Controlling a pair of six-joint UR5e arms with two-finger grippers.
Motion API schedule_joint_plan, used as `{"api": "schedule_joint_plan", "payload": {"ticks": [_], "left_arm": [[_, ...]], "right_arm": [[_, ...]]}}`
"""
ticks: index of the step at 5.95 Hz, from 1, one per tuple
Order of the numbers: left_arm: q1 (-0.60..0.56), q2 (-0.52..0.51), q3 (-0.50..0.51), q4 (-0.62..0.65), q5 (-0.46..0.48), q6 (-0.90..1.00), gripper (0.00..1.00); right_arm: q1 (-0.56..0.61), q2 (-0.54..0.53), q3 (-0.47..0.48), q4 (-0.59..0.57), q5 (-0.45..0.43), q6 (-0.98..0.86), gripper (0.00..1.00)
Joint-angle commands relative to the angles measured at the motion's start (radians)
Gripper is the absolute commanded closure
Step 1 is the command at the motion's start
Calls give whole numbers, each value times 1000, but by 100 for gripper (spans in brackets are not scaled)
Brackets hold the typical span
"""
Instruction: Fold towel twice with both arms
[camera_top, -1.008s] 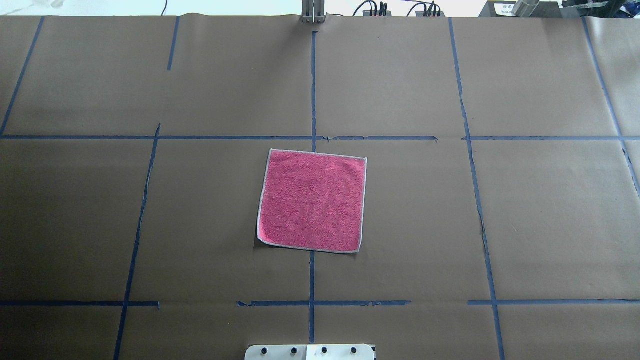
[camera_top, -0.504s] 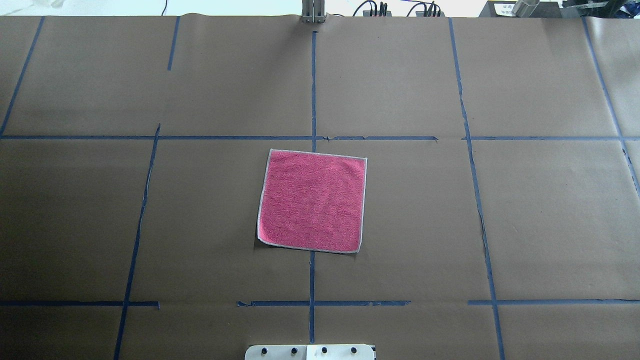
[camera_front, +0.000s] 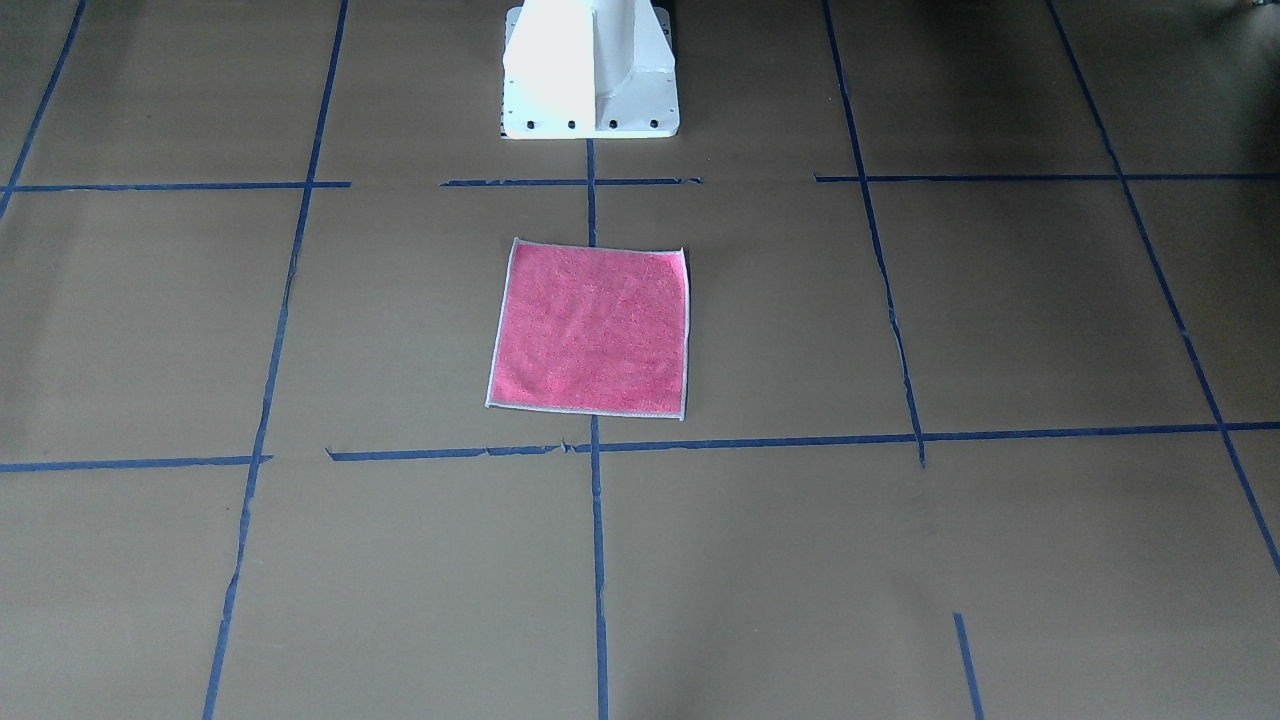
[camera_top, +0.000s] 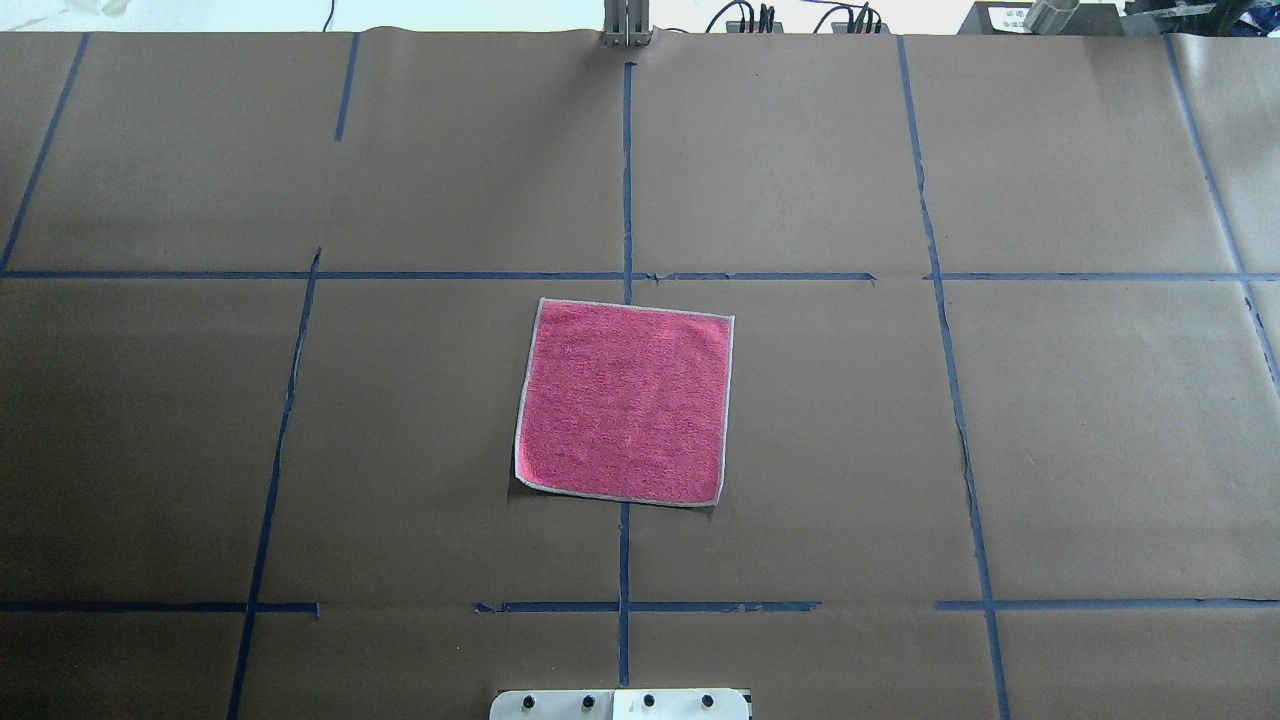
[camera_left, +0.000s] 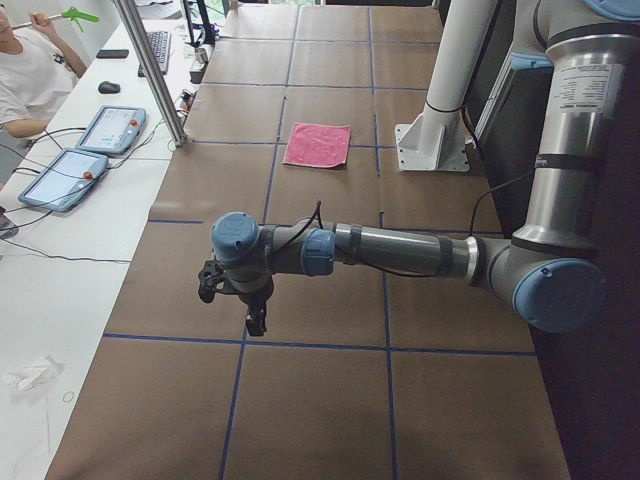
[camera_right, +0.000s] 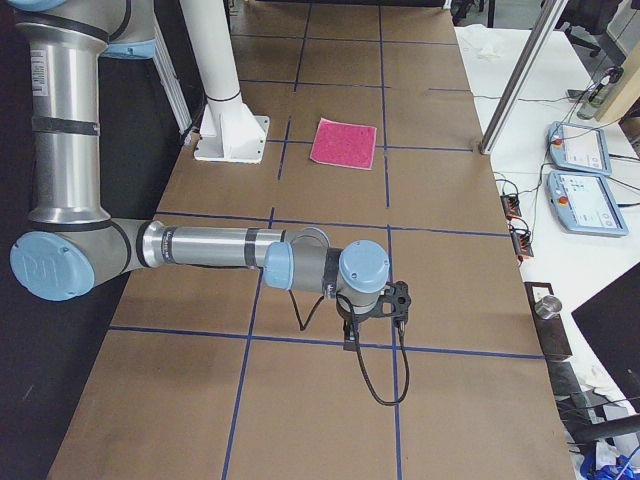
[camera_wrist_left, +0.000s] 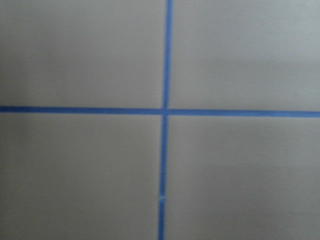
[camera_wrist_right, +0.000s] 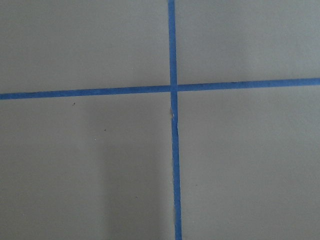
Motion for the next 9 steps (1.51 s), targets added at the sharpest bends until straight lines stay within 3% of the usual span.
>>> {"api": "schedule_joint_plan", "payload": {"ticks": [1, 3, 4, 5, 7, 8, 9], "left_arm": [[232, -30, -200, 0, 3, -340, 0], [471, -202, -250, 0, 12, -785, 0], [598, -299, -248, 1, 109, -995, 0], [742, -319, -260, -28, 256, -1150, 0], [897, -367, -213, -115, 345, -1329, 0], [968, -428, -164, -150, 403, -1427, 0], [1012, -470, -88, -195, 446, -1460, 7]], "right_arm": [[-14, 38, 3, 0, 4, 2, 0], [-62, 128, -14, -3, 35, 4, 0], [-112, 134, 4, 0, 80, 11, 0], [-181, 147, 57, 0, 73, 95, 0], [-330, 272, 105, 0, 17, 471, 0], [-405, 277, 172, 2, -18, 624, 0], [-445, 276, 231, 2, -29, 704, 0]]}}
